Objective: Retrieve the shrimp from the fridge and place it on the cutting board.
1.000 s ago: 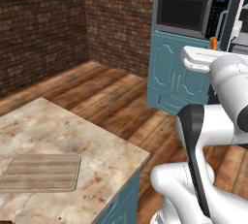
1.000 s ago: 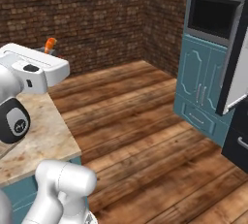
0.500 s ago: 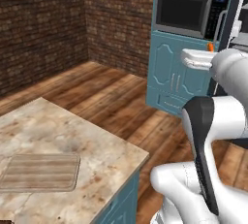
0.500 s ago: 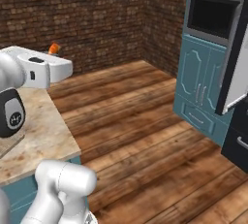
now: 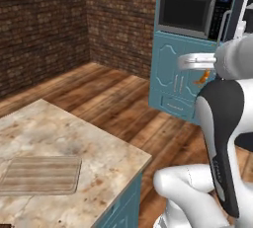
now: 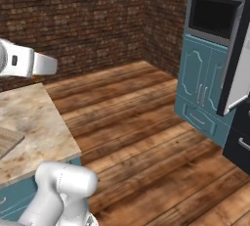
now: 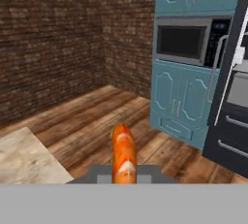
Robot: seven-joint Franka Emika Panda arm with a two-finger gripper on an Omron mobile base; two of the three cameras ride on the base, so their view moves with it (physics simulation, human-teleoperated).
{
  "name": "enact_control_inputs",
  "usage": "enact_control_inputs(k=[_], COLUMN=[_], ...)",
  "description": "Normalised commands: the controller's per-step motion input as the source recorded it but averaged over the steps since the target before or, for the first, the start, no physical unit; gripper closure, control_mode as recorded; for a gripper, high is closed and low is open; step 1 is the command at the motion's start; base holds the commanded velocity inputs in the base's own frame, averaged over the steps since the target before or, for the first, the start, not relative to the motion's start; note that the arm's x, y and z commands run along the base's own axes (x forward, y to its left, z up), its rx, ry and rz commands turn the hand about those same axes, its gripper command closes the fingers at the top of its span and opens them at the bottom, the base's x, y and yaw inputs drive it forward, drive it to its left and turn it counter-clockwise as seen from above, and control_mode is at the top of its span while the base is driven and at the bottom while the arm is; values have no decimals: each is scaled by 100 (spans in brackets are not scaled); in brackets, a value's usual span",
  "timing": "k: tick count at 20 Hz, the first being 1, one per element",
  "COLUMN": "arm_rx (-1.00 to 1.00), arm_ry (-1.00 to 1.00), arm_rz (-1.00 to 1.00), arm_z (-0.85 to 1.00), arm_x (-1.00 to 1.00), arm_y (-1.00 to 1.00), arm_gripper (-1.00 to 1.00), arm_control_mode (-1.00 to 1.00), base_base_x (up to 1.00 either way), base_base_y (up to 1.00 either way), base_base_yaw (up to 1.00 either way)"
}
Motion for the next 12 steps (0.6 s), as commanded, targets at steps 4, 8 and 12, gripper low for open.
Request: enact_control_inputs(k=[4,8,12], arm_rx=[0,0,0], arm_ry=[31,17,10], arm_rz=[13,13,14], arm_z=[-16,-43,-59], arm_x=[-26,-28,-19], arm_y=[76,81,65], arm_gripper=[100,100,100], arm_control_mode=[-100,-100,-100], base_base_x=[0,0,0], base_base_y=[0,0,0], base_base_yaw=[0,0,0])
